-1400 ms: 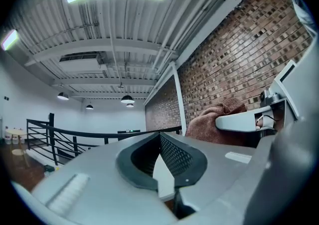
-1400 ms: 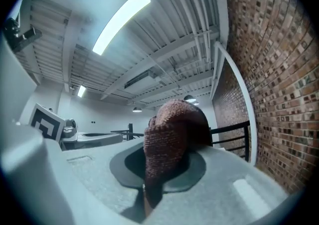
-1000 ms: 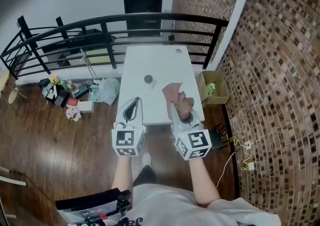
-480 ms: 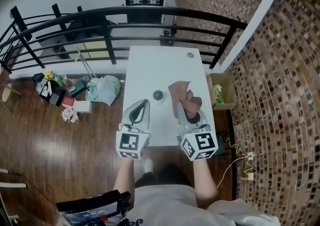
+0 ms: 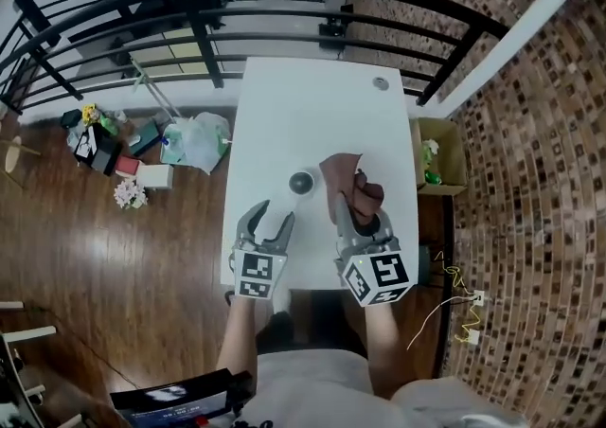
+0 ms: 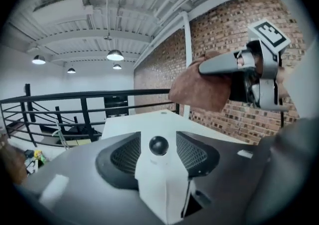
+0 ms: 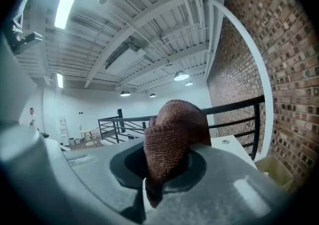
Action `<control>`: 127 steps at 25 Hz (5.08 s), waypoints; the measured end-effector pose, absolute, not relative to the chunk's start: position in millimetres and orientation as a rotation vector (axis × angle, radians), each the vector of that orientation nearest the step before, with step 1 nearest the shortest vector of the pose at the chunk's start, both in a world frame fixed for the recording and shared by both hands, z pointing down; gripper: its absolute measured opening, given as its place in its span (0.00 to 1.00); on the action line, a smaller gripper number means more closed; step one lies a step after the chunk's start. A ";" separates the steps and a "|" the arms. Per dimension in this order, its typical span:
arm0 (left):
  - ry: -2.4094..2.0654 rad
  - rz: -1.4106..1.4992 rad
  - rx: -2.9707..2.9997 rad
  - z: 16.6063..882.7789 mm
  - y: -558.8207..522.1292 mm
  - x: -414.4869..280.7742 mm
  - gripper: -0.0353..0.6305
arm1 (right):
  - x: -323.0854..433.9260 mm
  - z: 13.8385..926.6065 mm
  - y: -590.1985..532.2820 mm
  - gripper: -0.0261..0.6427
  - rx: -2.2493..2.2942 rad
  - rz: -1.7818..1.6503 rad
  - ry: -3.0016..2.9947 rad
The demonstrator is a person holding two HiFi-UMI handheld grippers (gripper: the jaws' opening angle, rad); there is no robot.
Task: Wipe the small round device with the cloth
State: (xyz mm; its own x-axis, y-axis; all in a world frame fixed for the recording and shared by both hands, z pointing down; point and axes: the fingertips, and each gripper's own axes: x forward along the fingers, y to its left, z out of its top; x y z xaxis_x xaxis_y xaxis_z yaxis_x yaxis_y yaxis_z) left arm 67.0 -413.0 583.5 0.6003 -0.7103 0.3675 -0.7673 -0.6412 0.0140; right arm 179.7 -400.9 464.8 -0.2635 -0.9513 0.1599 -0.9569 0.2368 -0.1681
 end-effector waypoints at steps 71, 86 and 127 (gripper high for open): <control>-0.831 0.764 2.663 482.4 -359.7 18.1 0.62 | -34.8 398.7 -367.4 0.07 0.635 0.338 -2.632; -0.834 0.853 2.639 493.9 -339.4 -20.4 0.62 | -38.5 423.2 -406.6 0.07 0.831 0.578 -2.661; -0.895 0.696 2.626 460.8 -349.4 3.3 0.62 | -15.9 363.2 -336.4 0.07 0.478 0.150 -2.838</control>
State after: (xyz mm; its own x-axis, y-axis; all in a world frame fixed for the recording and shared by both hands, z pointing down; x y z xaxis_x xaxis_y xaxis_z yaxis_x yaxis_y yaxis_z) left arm 3.3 -349.4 460.8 0.6918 -0.4958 0.5249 -0.6311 -0.7685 0.1058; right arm -15.9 -336.4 363.2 -0.9125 -0.3075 0.2697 -0.3343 0.9407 -0.0585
